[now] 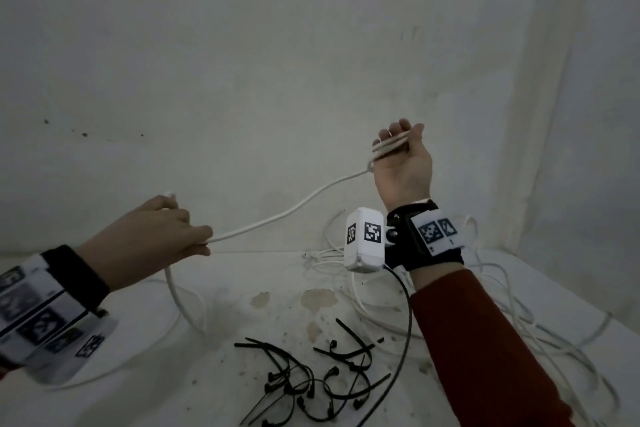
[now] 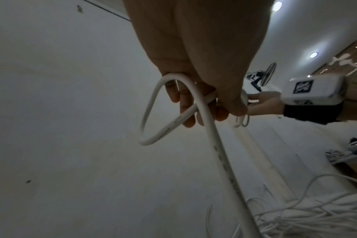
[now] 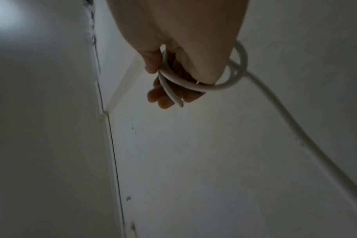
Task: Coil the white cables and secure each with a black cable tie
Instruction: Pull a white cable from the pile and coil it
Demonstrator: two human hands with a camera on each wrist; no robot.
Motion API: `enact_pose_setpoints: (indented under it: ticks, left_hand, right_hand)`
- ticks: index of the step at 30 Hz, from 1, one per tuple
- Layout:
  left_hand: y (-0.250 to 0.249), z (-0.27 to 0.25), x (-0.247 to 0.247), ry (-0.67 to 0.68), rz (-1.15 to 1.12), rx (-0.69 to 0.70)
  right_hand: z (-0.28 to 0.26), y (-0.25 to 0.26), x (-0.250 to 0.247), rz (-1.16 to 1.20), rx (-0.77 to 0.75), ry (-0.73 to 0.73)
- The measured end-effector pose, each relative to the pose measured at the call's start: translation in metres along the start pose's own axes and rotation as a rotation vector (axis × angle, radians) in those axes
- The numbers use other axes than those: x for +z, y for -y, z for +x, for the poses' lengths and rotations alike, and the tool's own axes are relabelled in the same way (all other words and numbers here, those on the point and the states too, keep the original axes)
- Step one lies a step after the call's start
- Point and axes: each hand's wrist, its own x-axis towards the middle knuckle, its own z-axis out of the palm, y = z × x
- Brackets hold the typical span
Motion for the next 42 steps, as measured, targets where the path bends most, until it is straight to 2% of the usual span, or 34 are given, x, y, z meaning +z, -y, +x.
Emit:
enact_pose_setpoints:
  ticks: [3,6,8,11,13,14,16,19,23,25,28,33,35,37,39,42]
  left_hand:
    - [-0.003,0.006,-0.018,-0.002,-0.009,0.036]
    - [0.003,0.009,-0.031,0.0,-0.024,0.023]
    - [0.008,0.01,-0.037,0.004,-0.014,-0.008]
    - [0.02,0.011,-0.045,-0.012,-0.009,-0.102]
    - [0.031,0.011,-0.049,-0.034,-0.035,-0.185]
    - [0.036,0.012,-0.05,-0.044,-0.039,-0.216]
    - [0.045,0.012,-0.048,-0.045,-0.025,-0.261]
    - [0.058,0.014,-0.044,-0.027,0.011,-0.321]
    - [0.068,0.021,-0.037,-0.007,0.091,-0.331]
    - [0.071,0.021,-0.034,0.043,0.099,-0.359]
    - [0.071,0.015,-0.03,0.146,0.084,-0.416]
    - [0.049,0.007,-0.016,0.261,-0.024,-0.439]
    - [0.04,0.003,-0.014,0.282,-0.102,-0.477]
    - [0.036,-0.004,-0.016,0.326,-0.203,-0.545]
    - [0.034,-0.011,-0.025,0.362,-0.413,-0.65]
    - [0.024,-0.011,-0.047,0.248,-0.788,-0.732]
  right_hand:
    - [0.003,-0.015,0.003,-0.333,-0.081,0.046]
    - [-0.002,-0.033,0.002,-0.899,-0.128,0.172]
    - [-0.012,-0.042,-0.001,-1.236,-0.087,0.332]
    - [-0.033,-0.05,-0.005,-1.688,0.063,0.687]
    - [-0.047,-0.052,-0.006,-1.898,0.161,0.902]
    - [-0.054,-0.052,-0.005,-1.926,0.214,0.963]
    - [-0.066,-0.052,-0.003,-1.87,0.308,0.995]
    - [-0.082,-0.051,0.005,-1.668,0.437,0.944]
    - [-0.102,-0.049,0.021,-1.424,0.522,0.989]
    - [-0.106,-0.047,0.028,-1.185,0.543,0.927]
    - [-0.098,-0.04,0.037,-0.697,0.611,0.786]
    - [-0.089,-0.036,0.044,-0.252,0.724,0.668]
    - [-0.092,-0.044,0.047,-0.195,0.746,0.647]
    - [-0.094,-0.053,0.051,-0.238,0.744,0.608]
    - [-0.097,-0.062,0.054,-0.3,0.735,0.581]
    - [-0.102,-0.081,0.058,-0.394,0.735,0.577]
